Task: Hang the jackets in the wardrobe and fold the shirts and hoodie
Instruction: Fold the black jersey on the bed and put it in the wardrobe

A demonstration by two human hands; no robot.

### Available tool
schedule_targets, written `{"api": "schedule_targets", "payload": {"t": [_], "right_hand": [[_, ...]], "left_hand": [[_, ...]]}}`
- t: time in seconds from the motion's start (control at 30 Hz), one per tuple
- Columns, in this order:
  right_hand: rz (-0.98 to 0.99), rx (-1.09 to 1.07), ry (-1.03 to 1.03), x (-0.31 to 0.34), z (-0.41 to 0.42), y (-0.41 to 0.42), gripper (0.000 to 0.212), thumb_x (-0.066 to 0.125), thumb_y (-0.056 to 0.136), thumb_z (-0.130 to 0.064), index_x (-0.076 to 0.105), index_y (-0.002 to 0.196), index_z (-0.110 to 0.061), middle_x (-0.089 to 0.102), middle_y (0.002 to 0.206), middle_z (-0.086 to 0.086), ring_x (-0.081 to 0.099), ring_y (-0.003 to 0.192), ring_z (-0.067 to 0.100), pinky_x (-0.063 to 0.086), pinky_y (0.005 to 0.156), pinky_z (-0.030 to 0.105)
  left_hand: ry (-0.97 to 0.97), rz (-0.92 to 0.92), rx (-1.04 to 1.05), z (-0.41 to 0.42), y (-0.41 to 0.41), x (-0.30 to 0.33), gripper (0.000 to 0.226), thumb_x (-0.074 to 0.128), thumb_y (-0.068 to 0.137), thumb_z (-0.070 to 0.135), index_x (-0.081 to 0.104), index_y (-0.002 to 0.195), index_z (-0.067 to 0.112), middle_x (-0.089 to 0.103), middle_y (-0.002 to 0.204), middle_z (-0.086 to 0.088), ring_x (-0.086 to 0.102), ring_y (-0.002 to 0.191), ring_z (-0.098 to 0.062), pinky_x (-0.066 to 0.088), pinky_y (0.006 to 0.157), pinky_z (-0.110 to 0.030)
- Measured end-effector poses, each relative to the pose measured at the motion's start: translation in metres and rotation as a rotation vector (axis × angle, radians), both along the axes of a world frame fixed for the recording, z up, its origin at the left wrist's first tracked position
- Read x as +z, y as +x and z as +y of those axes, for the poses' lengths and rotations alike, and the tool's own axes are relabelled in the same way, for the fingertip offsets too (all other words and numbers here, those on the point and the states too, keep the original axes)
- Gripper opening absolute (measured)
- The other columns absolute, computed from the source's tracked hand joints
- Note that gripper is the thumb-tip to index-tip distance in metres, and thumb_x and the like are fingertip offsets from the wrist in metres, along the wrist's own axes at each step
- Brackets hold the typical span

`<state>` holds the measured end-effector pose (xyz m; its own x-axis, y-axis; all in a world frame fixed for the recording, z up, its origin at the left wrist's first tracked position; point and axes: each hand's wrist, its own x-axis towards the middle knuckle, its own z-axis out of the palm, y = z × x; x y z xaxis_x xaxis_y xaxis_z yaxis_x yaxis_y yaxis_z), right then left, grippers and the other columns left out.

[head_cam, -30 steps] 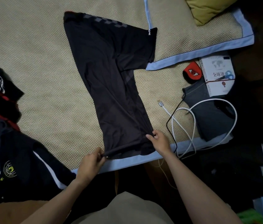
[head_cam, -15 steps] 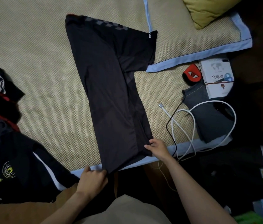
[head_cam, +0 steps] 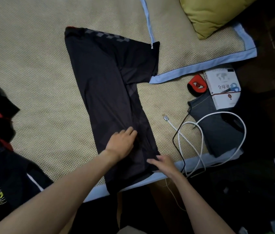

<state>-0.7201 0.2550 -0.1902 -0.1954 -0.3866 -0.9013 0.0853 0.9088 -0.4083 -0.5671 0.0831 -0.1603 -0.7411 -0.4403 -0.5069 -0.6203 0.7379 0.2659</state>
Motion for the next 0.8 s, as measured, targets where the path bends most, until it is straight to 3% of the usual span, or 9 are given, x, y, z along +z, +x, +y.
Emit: {"api": "schedule_targets", "payload": {"t": [0.1,0.2,0.27,0.4,0.5,0.6,0.67,0.73,0.8], "right_hand": [[-0.002,0.062,-0.023,0.005,-0.002,0.006,0.023,0.085,0.081,-0.021,0.081,0.1,-0.009,0.08,0.089,-0.005,0.075,0.087,0.007,0.061,0.079,0.024],[-0.042,-0.025,-0.065,0.005,-0.004,0.008,0.01,0.079,0.085,-0.014,0.079,0.094,-0.017,0.079,0.088,-0.008,0.074,0.085,0.004,0.057,0.075,0.018],[-0.086,-0.072,-0.087,0.004,-0.001,0.011,0.015,0.072,0.089,-0.011,0.077,0.094,-0.024,0.079,0.092,-0.013,0.073,0.089,0.001,0.056,0.079,0.017],[-0.099,-0.147,-0.114,-0.003,0.013,0.019,0.024,0.064,0.093,-0.005,0.072,0.106,-0.024,0.077,0.101,-0.012,0.071,0.096,0.003,0.057,0.085,0.023],[-0.076,-0.142,-0.134,-0.01,0.021,0.017,0.028,0.066,0.097,-0.012,0.064,0.124,-0.016,0.072,0.117,-0.006,0.067,0.107,0.005,0.056,0.089,0.021],[0.001,-0.1,-0.145,-0.016,0.028,0.011,0.029,0.067,0.098,-0.026,0.068,0.124,-0.013,0.074,0.116,-0.005,0.069,0.108,0.009,0.058,0.095,0.033],[0.031,-0.113,-0.125,-0.018,0.034,0.004,0.03,0.067,0.098,-0.028,0.071,0.122,-0.01,0.076,0.111,-0.003,0.073,0.102,0.013,0.061,0.089,0.038],[0.026,-0.129,-0.107,-0.019,0.039,-0.003,0.025,0.065,0.099,-0.024,0.072,0.118,-0.01,0.077,0.107,0.001,0.074,0.097,0.018,0.063,0.076,0.035],[-0.008,-0.158,-0.108,-0.02,0.044,-0.007,0.019,0.064,0.1,-0.02,0.074,0.114,-0.012,0.078,0.105,0.003,0.075,0.095,0.024,0.063,0.074,0.038]], "left_hand": [[-0.017,0.056,-0.149,-0.051,-0.033,-0.01,0.053,0.046,0.099,0.018,0.033,0.15,0.027,0.031,0.157,0.002,0.055,0.121,-0.028,0.047,0.091,-0.043],[-0.013,-0.066,-0.38,-0.08,-0.064,-0.017,0.048,0.044,0.102,0.02,0.036,0.149,0.029,0.043,0.148,0.001,0.059,0.12,-0.027,0.044,0.078,-0.037],[-0.047,-0.161,-0.486,-0.085,-0.072,-0.019,0.049,0.046,0.103,0.021,0.035,0.15,0.028,0.043,0.146,0.0,0.06,0.119,-0.027,0.041,0.073,-0.035],[-0.178,-0.184,-0.429,-0.088,-0.07,-0.026,0.059,0.052,0.1,0.014,0.028,0.152,0.026,0.032,0.152,-0.004,0.057,0.118,-0.028,0.04,0.069,-0.035],[-0.224,-0.21,-0.404,-0.097,-0.074,-0.027,0.053,0.05,0.1,0.011,0.033,0.149,0.022,0.04,0.143,-0.004,0.064,0.108,-0.027,0.04,0.065,-0.035],[-0.279,-0.201,-0.465,-0.11,-0.082,-0.03,0.041,0.045,0.103,0.013,0.043,0.143,0.018,0.053,0.131,-0.003,0.069,0.101,-0.026,0.041,0.063,-0.035],[-0.288,-0.18,-0.486,-0.117,-0.089,-0.029,0.032,0.042,0.105,0.02,0.052,0.135,0.022,0.059,0.126,-0.002,0.068,0.102,-0.027,0.041,0.065,-0.035],[-0.289,-0.151,-0.485,-0.123,-0.094,-0.025,0.028,0.04,0.105,0.025,0.06,0.124,0.024,0.063,0.122,-0.001,0.068,0.104,-0.028,0.041,0.067,-0.034],[-0.268,-0.166,-0.487,-0.127,-0.094,-0.024,0.028,0.039,0.105,0.027,0.062,0.12,0.023,0.063,0.121,-0.001,0.067,0.105,-0.028,0.041,0.068,-0.034]]}}
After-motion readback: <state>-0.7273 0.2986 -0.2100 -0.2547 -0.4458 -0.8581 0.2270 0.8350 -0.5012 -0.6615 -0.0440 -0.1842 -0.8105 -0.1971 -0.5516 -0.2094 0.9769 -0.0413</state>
